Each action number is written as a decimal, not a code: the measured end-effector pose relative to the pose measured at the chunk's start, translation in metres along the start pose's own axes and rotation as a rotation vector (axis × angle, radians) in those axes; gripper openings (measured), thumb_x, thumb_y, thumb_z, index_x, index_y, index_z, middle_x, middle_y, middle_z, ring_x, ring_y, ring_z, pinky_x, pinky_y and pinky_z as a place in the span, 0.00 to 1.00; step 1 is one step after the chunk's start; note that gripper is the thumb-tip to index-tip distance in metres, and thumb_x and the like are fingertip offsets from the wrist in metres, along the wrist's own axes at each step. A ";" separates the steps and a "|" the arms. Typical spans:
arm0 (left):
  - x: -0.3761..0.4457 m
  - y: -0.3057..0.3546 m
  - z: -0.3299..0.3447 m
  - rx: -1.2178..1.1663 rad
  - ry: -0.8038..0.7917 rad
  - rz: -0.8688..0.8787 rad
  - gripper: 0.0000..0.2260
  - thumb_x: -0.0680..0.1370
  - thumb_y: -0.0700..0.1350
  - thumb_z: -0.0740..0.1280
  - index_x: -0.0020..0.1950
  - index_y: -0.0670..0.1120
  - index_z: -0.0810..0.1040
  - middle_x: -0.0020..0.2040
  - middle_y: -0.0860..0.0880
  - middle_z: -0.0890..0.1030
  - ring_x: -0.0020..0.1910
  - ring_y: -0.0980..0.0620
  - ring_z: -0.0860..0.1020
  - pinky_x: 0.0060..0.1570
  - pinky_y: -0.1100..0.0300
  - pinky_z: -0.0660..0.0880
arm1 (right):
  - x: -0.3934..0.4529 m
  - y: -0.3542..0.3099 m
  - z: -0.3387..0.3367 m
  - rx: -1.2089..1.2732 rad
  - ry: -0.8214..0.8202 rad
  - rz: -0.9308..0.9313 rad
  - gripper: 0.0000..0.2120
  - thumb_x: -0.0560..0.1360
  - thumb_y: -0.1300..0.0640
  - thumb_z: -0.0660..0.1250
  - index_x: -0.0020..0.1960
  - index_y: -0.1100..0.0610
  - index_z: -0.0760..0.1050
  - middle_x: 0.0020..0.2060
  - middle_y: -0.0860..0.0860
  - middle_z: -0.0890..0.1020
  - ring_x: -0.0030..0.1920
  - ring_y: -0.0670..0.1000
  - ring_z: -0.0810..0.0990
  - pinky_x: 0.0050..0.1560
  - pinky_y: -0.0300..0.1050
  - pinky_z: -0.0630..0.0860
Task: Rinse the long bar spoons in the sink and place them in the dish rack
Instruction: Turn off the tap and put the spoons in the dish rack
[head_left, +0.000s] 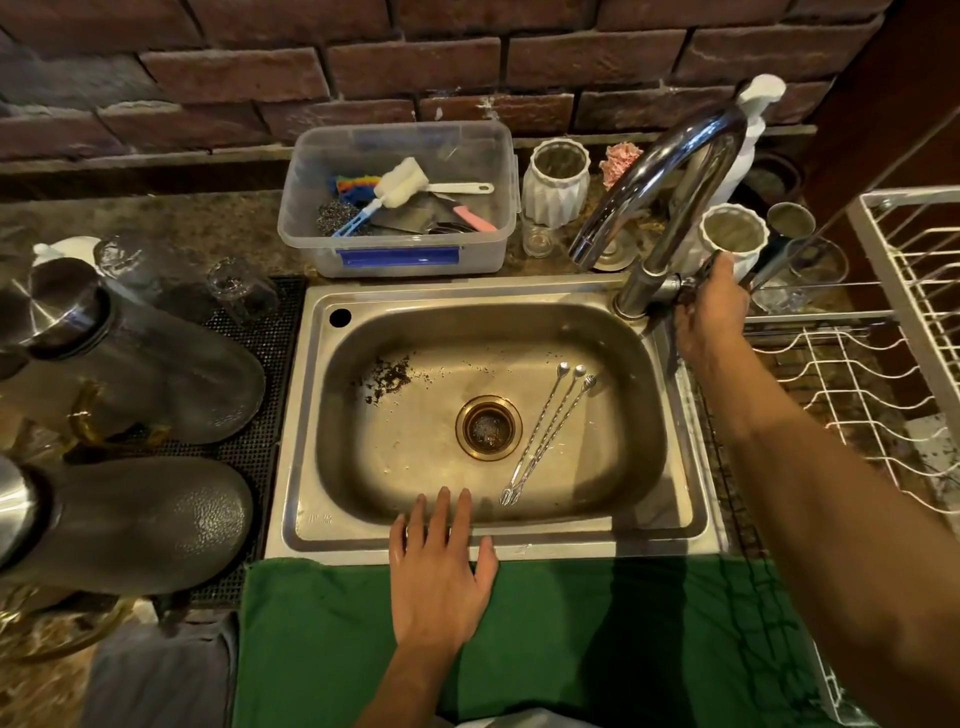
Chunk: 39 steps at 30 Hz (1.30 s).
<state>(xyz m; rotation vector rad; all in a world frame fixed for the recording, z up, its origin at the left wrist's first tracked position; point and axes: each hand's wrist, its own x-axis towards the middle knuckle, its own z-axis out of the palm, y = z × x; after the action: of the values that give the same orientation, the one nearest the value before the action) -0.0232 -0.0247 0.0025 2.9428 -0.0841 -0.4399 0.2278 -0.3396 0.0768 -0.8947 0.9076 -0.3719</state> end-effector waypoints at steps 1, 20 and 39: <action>0.000 0.000 0.000 -0.003 0.001 -0.004 0.28 0.79 0.60 0.56 0.76 0.51 0.68 0.74 0.46 0.73 0.74 0.42 0.69 0.73 0.41 0.63 | -0.008 0.002 -0.001 -0.090 0.017 -0.034 0.17 0.81 0.48 0.60 0.65 0.57 0.71 0.50 0.52 0.82 0.53 0.52 0.83 0.40 0.42 0.80; 0.001 -0.003 0.006 -0.011 0.092 0.013 0.27 0.79 0.59 0.58 0.75 0.48 0.70 0.70 0.45 0.77 0.71 0.41 0.73 0.72 0.42 0.63 | -0.049 0.209 -0.059 -1.233 0.066 0.149 0.07 0.77 0.64 0.66 0.54 0.63 0.77 0.49 0.59 0.80 0.47 0.59 0.80 0.42 0.46 0.75; 0.000 -0.002 0.006 -0.035 0.103 0.021 0.27 0.80 0.59 0.57 0.75 0.48 0.70 0.66 0.46 0.80 0.67 0.42 0.75 0.71 0.41 0.64 | -0.059 0.180 -0.056 -1.251 0.062 -0.015 0.06 0.78 0.62 0.66 0.49 0.65 0.77 0.43 0.56 0.81 0.46 0.56 0.80 0.38 0.42 0.75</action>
<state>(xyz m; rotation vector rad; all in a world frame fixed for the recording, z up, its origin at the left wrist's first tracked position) -0.0255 -0.0240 -0.0037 2.9209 -0.0928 -0.2836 0.1336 -0.2241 -0.0529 -2.0296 1.1797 0.2267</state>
